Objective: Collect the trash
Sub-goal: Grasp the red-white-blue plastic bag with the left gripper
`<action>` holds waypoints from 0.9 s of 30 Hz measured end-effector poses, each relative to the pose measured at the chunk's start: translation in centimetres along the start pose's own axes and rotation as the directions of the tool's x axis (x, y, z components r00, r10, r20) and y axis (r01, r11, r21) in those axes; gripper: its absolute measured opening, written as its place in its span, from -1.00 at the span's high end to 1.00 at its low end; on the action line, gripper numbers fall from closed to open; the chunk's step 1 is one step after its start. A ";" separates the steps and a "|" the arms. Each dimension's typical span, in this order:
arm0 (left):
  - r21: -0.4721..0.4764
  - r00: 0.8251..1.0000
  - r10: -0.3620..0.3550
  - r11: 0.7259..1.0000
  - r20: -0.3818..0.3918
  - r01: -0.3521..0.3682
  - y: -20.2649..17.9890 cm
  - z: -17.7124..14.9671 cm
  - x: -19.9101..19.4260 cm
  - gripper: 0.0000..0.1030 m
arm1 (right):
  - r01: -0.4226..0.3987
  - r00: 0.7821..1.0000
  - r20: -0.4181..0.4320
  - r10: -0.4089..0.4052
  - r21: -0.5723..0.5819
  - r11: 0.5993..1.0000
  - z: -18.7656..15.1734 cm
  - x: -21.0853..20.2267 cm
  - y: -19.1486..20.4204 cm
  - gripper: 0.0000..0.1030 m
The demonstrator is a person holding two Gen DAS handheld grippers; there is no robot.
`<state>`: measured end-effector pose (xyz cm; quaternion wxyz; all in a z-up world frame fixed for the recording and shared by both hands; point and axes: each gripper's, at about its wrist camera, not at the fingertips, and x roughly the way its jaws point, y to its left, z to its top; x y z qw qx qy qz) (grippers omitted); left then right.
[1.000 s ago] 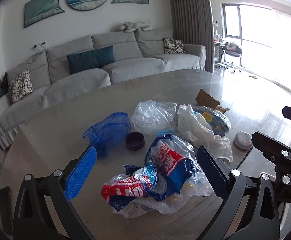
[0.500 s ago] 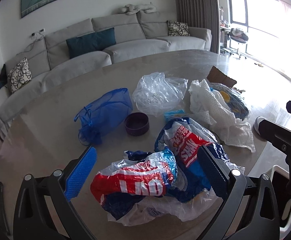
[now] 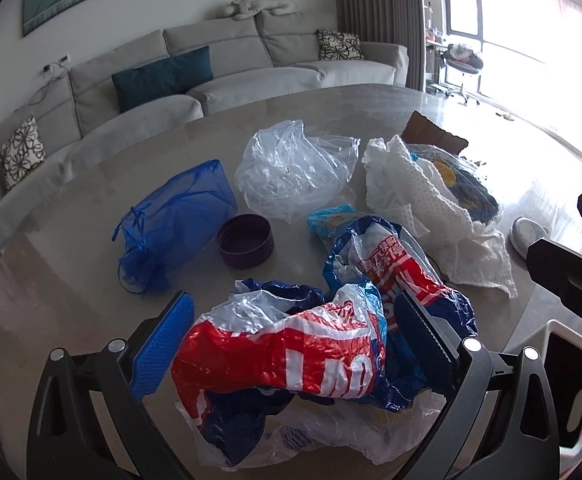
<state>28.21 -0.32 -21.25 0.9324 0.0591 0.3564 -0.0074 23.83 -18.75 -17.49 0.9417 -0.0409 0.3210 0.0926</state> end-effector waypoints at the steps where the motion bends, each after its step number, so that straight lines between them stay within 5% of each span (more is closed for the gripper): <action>1: 0.001 1.000 -0.007 1.000 0.000 0.007 -0.1 0.0 -0.1 -0.69 | 0.002 1.000 0.003 -0.002 -0.001 1.000 0.0 -0.1 0.1 -0.91; 5: 0.068 1.000 -0.009 0.998 0.000 0.009 -1.3 -0.2 -0.1 0.09 | 0.002 1.000 0.008 -0.002 -0.002 1.000 -0.1 -0.3 0.3 -0.91; 10: 0.032 0.999 -0.046 0.998 0.008 0.045 -0.8 -0.4 -0.6 0.38 | 0.014 1.000 0.019 -0.014 -0.017 1.000 -0.1 -0.7 0.8 -0.91; 14: 0.002 0.997 -0.071 0.998 0.037 0.071 0.0 0.0 -1.6 0.48 | 0.015 0.999 0.029 -0.015 -0.016 1.000 0.1 -1.0 0.9 -0.91; 27: 0.003 0.985 0.049 0.999 0.168 -0.050 3.1 0.5 -5.8 0.48 | -0.013 0.999 0.031 0.013 -0.020 1.000 0.3 0.6 2.6 -0.91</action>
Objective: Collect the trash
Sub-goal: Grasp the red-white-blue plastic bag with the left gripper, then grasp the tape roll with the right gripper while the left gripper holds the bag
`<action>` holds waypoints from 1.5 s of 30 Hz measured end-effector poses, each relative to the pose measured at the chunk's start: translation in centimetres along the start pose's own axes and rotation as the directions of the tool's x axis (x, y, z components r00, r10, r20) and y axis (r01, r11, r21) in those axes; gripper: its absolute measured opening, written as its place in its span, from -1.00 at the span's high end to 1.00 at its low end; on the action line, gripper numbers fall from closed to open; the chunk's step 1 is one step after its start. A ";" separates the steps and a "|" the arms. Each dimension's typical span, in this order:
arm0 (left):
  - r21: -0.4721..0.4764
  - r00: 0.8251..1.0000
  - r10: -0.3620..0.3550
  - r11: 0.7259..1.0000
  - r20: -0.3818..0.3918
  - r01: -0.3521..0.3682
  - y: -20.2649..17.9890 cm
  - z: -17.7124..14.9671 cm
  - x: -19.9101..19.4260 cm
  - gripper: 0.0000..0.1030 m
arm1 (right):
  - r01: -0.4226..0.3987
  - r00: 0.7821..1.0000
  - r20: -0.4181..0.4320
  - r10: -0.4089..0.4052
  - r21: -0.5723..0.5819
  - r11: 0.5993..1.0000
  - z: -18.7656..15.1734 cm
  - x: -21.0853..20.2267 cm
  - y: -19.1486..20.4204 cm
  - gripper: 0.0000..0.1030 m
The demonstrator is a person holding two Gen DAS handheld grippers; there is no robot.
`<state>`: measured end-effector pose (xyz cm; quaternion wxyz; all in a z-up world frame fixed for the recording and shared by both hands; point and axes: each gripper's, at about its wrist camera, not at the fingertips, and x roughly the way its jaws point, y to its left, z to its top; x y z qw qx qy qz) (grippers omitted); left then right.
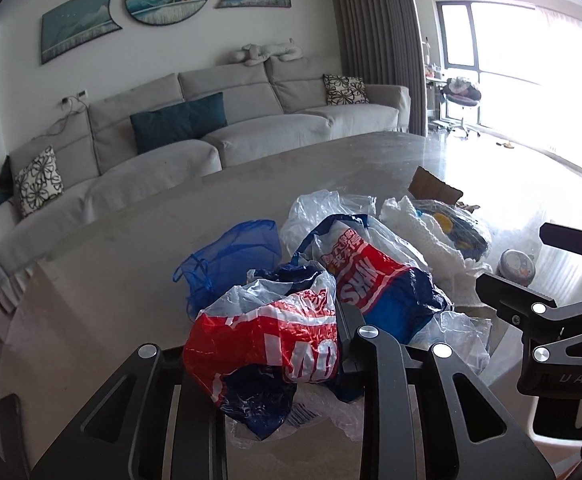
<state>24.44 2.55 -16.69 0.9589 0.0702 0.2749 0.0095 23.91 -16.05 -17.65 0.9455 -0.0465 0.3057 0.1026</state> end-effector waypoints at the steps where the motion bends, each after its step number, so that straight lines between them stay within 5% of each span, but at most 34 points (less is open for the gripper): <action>1: -0.005 1.000 0.008 1.000 0.000 -0.008 0.4 -0.1 0.0 0.48 | -0.005 1.000 0.002 0.005 -0.004 1.000 0.1 0.3 0.3 -0.91; 15: -0.047 0.993 0.111 0.993 -0.027 -0.113 5.3 -0.5 1.7 0.47 | -0.075 0.996 -0.060 0.072 -0.039 0.996 -1.0 5.9 3.9 -0.88; 24: -0.038 0.993 0.114 0.993 -0.022 -0.115 5.5 -0.6 1.6 0.47 | -0.079 0.984 -0.163 0.076 -0.009 0.997 -1.9 8.5 3.3 -0.36; 29: -0.044 0.993 0.113 0.993 -0.023 -0.114 5.5 -0.7 1.6 0.47 | -0.071 0.986 -0.152 0.069 -0.007 0.997 -1.8 8.4 2.9 0.00; 45: -0.044 0.995 0.104 0.994 0.001 -0.104 5.4 -0.4 0.6 0.46 | -0.060 0.996 -0.065 0.057 -0.050 0.997 -1.2 5.0 3.3 0.03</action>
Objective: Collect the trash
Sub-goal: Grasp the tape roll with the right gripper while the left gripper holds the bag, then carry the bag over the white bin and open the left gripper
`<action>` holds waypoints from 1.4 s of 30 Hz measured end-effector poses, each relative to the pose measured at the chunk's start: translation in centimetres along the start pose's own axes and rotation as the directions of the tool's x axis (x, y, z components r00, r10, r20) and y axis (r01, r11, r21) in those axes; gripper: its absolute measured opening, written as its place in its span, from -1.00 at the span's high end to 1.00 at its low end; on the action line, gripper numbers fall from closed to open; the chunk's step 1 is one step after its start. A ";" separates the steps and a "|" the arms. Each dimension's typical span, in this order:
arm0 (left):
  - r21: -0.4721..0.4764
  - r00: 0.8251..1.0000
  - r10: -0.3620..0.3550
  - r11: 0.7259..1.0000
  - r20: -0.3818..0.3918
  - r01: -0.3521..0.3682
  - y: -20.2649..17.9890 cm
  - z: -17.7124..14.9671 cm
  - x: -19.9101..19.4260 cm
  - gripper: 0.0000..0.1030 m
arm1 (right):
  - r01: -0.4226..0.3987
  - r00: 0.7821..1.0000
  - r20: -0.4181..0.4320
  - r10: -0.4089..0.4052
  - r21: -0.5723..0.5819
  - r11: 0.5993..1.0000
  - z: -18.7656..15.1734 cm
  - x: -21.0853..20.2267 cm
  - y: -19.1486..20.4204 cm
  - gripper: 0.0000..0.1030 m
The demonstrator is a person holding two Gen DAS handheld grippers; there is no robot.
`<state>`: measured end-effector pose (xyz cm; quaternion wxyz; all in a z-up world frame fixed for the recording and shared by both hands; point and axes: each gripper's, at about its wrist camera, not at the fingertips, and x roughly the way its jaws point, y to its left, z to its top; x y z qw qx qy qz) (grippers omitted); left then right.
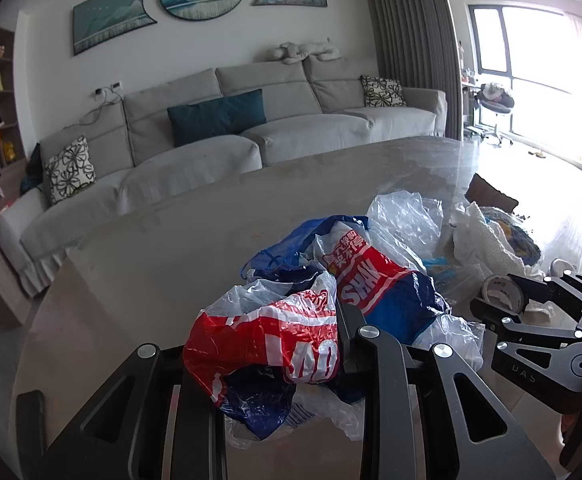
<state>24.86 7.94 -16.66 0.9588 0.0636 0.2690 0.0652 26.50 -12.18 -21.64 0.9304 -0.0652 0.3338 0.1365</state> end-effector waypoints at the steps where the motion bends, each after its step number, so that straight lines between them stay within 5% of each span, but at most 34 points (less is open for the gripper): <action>1: 0.002 1.000 -0.002 1.000 0.002 0.002 -0.1 0.0 -0.1 0.46 | -0.002 1.000 0.013 0.002 -0.001 1.000 0.3 -0.5 0.2 0.02; 16: 0.036 0.999 -0.041 0.999 0.035 0.040 -3.7 0.4 -1.4 0.46 | 0.040 0.987 0.153 -0.040 0.003 0.999 1.3 -8.8 -1.4 0.03; 24: 0.072 0.991 -0.123 0.990 0.058 0.119 -8.0 0.9 -3.2 0.46 | 0.096 0.979 0.178 -0.102 0.040 0.995 -0.2 -12.3 -4.2 0.03; 42: 0.236 0.927 -0.374 0.904 0.028 0.357 -21.6 -1.7 -7.2 0.46 | 0.313 0.926 0.154 -0.346 0.203 0.928 -7.9 -19.3 -12.5 0.02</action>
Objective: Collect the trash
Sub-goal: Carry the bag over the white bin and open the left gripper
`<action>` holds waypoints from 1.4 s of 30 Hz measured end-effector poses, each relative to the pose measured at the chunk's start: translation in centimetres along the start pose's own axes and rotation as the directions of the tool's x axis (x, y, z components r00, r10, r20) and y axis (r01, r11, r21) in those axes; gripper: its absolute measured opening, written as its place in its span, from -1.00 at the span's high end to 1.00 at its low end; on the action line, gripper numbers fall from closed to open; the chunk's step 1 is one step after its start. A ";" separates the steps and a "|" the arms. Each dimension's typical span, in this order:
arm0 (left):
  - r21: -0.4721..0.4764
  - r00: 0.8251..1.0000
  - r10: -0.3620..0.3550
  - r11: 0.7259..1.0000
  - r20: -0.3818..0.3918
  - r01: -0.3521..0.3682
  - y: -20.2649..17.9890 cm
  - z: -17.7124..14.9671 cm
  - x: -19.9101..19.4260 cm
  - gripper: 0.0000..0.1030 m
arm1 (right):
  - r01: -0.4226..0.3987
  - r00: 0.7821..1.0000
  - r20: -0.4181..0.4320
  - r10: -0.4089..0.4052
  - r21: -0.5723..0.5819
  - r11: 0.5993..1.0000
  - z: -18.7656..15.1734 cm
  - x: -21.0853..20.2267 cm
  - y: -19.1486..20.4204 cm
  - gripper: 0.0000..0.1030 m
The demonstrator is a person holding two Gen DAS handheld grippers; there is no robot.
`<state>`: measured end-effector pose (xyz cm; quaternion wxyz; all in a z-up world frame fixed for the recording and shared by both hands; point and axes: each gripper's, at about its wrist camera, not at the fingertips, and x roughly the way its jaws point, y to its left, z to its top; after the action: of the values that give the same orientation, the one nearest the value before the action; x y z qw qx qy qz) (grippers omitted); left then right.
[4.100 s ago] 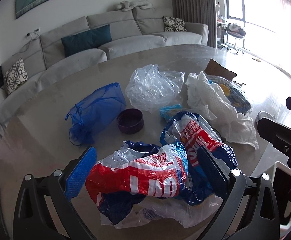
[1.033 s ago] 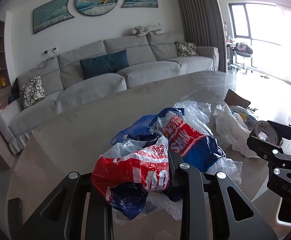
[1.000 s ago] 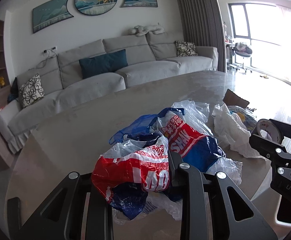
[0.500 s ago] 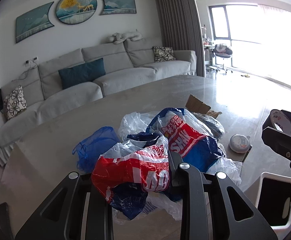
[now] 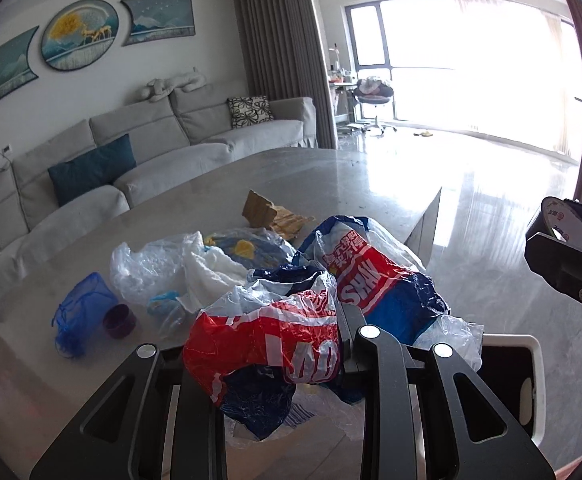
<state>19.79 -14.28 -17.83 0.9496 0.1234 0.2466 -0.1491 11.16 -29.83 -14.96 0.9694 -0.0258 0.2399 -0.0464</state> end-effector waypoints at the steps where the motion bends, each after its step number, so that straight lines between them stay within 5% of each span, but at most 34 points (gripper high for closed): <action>1: 0.008 1.000 -0.018 1.000 -0.010 0.018 -0.8 -0.2 0.2 0.46 | 0.008 1.000 -0.006 -0.008 0.011 1.000 -0.4 -0.1 -0.6 0.02; 15: 0.118 0.964 -0.256 0.958 -0.072 0.263 -10.9 -2.1 1.4 0.45 | 0.101 0.992 -0.090 -0.093 0.078 0.992 -5.2 0.5 -6.9 0.02; 24: 0.155 0.920 -0.311 0.923 -0.238 0.352 -15.8 -5.6 5.1 0.45 | 0.152 0.974 -0.187 -0.131 0.101 0.983 -8.5 2.6 -9.8 0.02; 42: 0.151 0.864 -0.371 0.885 -0.341 0.440 -18.6 -8.9 9.4 0.40 | 0.069 0.965 -0.260 -0.038 0.110 0.991 -13.0 6.4 -12.2 0.02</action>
<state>17.40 -30.85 -33.15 0.8272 0.1960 0.3910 -0.3527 9.82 -42.96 -28.51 0.9282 0.0314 0.3597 -0.0899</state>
